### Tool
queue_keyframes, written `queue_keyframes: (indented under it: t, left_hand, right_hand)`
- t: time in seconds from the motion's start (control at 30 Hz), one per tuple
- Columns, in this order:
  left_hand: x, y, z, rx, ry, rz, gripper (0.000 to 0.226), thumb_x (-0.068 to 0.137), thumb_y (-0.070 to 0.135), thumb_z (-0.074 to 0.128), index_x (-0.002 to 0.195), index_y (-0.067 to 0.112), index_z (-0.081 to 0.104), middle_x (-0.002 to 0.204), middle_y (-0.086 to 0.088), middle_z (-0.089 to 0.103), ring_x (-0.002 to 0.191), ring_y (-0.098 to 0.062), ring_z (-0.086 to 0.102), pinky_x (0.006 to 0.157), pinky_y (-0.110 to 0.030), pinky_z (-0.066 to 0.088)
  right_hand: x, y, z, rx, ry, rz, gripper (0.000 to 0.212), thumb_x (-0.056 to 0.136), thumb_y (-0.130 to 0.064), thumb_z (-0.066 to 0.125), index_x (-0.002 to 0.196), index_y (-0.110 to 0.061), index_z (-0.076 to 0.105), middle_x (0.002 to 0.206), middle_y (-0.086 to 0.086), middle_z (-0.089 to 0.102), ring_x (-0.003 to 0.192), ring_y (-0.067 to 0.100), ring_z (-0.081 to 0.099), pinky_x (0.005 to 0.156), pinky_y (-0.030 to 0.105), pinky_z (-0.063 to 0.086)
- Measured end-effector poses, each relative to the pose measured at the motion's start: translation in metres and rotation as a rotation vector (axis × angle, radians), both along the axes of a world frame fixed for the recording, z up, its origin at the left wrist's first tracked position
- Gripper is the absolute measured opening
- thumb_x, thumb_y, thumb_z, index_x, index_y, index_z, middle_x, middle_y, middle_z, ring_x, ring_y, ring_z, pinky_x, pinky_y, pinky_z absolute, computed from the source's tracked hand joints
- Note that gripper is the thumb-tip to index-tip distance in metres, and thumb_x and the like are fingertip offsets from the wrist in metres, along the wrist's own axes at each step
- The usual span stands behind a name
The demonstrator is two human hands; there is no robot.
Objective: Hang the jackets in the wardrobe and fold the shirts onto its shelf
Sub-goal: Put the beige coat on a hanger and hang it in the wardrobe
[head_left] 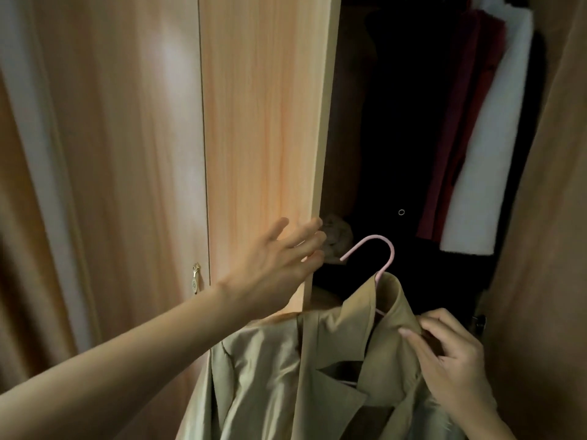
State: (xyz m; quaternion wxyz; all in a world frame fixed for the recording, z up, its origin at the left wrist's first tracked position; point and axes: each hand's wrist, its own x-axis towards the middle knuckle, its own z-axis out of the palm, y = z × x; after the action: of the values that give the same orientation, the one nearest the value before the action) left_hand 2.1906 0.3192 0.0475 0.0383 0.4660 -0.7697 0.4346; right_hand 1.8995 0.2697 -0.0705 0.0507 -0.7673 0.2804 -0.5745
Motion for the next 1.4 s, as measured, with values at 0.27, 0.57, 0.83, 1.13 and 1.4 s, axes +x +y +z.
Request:
queue_keyframes:
  t: [0.27,0.57,0.83,1.13,1.4]
  left_hand:
    - [0.062,0.087,-0.009,-0.035,0.145,-0.009,0.034,0.091,0.019,0.05,0.123,0.013,0.059,0.149,-0.01,0.043,0.15,-0.028,0.017,0.119,-0.046,0.024]
    - [0.115,0.147,-0.011,-0.063,0.23,0.111,0.035,0.1,0.031,0.04,0.122,0.014,0.061,0.148,-0.01,0.045,0.15,-0.026,0.019,0.118,-0.047,0.025]
    - [0.172,0.173,-0.021,-0.102,0.248,0.381,0.034,0.096,0.024,0.045,0.111,0.003,0.067,0.135,-0.022,0.052,0.144,-0.043,0.026,0.114,-0.056,0.031]
    - [0.18,0.173,-0.027,-0.17,0.316,0.351,0.054,0.092,0.03,0.061,0.136,0.001,0.05,0.152,-0.017,0.04,0.149,-0.032,0.021,0.115,-0.051,0.032]
    - [0.158,0.18,-0.018,-0.194,0.525,0.291,0.036,0.089,0.026,0.037,0.101,0.023,0.071,0.118,0.0,0.067,0.13,-0.03,0.05,0.104,-0.051,0.038]
  right_hand:
    - [0.039,0.04,0.004,0.01,0.019,0.04,0.011,0.087,-0.017,0.072,0.092,-0.007,0.071,0.088,-0.006,0.06,0.082,0.016,0.062,0.068,0.029,0.049]
    - [0.086,0.059,0.03,0.037,0.0,0.14,0.016,0.086,-0.024,0.07,0.087,-0.007,0.071,0.085,-0.005,0.061,0.078,0.014,0.062,0.066,0.034,0.052]
    - [0.125,0.065,0.043,-0.001,0.012,0.151,0.009,0.079,-0.005,0.073,0.087,-0.005,0.071,0.085,-0.012,0.06,0.08,0.008,0.062,0.069,0.014,0.049]
    - [0.156,0.063,0.054,-0.039,0.01,0.124,0.007,0.079,-0.007,0.074,0.084,-0.005,0.069,0.082,-0.006,0.06,0.079,0.002,0.06,0.069,0.006,0.044]
    - [0.149,0.05,0.064,-0.043,-0.039,0.079,0.01,0.08,-0.011,0.075,0.083,-0.003,0.069,0.077,-0.001,0.058,0.072,0.011,0.059,0.062,0.017,0.046]
